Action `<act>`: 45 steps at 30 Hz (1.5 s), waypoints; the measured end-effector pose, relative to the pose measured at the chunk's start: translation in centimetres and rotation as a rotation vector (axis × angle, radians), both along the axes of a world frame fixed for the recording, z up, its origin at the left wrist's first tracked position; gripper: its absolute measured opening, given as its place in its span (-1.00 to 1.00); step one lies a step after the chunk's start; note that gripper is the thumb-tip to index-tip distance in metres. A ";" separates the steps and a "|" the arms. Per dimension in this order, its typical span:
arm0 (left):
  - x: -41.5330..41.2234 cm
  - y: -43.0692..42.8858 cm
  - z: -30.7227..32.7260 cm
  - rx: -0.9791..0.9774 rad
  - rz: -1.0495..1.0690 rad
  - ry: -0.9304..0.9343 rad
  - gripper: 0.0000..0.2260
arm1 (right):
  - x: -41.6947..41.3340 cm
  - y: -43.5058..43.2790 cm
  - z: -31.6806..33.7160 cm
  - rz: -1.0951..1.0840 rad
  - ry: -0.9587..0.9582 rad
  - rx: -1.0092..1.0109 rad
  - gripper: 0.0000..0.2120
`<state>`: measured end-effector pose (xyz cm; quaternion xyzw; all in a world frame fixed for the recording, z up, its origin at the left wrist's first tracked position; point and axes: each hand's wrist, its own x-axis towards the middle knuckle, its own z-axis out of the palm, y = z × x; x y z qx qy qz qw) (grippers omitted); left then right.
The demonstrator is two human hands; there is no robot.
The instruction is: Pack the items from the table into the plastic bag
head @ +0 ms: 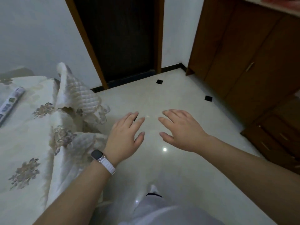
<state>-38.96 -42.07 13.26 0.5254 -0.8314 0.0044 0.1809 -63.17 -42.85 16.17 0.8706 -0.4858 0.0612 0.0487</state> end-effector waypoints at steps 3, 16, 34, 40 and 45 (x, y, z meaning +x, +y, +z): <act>-1.7 -5.2 0.4 -0.003 -0.061 0.014 -0.57 | -1.8 -4.2 1.1 -0.061 0.024 -0.009 -0.49; -8.1 -21.9 0.4 -0.017 -0.083 -0.024 -0.60 | -8.6 -20.9 -0.4 -0.050 -0.023 0.003 -0.49; -10.6 -38.8 3.5 0.012 0.410 -0.177 -0.57 | -9.0 -49.0 1.5 0.335 -0.095 0.083 -0.45; -4.0 -44.3 1.6 -0.004 0.554 -0.151 -0.57 | -1.2 -56.6 0.9 0.447 -0.064 0.094 -0.47; 3.8 -51.2 -0.1 -0.002 0.602 -0.093 -0.57 | 7.5 -64.0 1.3 0.479 0.021 0.118 -0.42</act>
